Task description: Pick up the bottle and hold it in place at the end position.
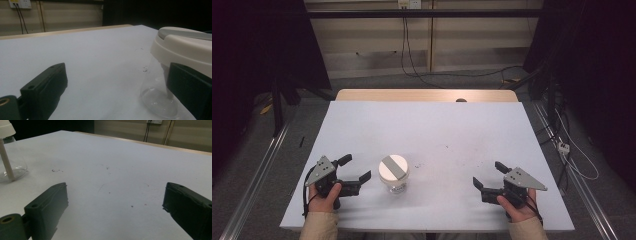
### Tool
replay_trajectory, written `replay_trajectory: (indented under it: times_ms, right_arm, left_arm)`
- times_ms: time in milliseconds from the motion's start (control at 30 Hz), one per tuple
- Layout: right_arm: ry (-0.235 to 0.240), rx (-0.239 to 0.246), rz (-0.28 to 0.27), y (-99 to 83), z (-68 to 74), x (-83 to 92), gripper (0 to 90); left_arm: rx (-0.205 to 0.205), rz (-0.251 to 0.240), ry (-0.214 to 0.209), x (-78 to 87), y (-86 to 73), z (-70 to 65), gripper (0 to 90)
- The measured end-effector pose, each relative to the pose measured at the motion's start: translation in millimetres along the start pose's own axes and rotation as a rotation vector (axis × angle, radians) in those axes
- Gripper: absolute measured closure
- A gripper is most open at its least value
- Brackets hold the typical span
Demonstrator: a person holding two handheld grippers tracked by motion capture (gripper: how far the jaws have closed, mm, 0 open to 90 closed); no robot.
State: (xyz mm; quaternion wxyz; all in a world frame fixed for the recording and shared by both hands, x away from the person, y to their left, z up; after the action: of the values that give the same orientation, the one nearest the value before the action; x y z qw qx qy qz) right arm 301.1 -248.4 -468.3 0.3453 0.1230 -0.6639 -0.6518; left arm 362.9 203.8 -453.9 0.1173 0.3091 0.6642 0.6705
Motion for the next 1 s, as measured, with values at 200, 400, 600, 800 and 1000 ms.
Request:
replay_trajectory:
  times_ms: [200, 400, 600, 800, 1000]
  right_arm:
    - [0.0, 0.004, 0.003, 0.0, 1.1, -0.2, 5.6]
    - [0.0, 0.003, 0.005, -0.3, 0.5, 0.2, 6.0]
    - [0.0, 0.006, 0.008, -0.3, 1.0, -0.1, 6.3]
    - [0.003, 0.007, 0.012, -0.7, 1.7, -1.1, 6.5]
    - [0.002, 0.006, 0.011, -0.6, 1.7, -1.6, 6.5]
  left_arm:
    - [0.003, 0.008, -0.039, -0.1, 1.3, -6.5, 3.0]
    - [-0.021, 0.036, -0.094, -2.5, 0.6, -15.3, 3.0]
    - [-0.031, 0.064, -0.148, -2.5, 0.4, -23.4, 3.0]
    - [-0.033, 0.099, -0.172, -3.1, -2.0, -26.3, 3.0]
    - [-0.046, 0.121, -0.185, -4.2, -3.7, -31.1, 3.0]
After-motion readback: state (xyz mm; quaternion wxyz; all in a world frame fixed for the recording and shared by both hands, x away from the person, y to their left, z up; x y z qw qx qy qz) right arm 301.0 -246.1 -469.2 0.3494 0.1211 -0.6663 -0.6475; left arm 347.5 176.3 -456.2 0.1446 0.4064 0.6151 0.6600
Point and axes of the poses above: each handheld gripper's, and its own axes: x roughly backward along the jaws, y roughly out of its top, z roughly to its left, the point moved 4 cm from there along -x, roughly forward along the jaws, and after that the axes turned 12 degrees about y, right-handed, at the moved point
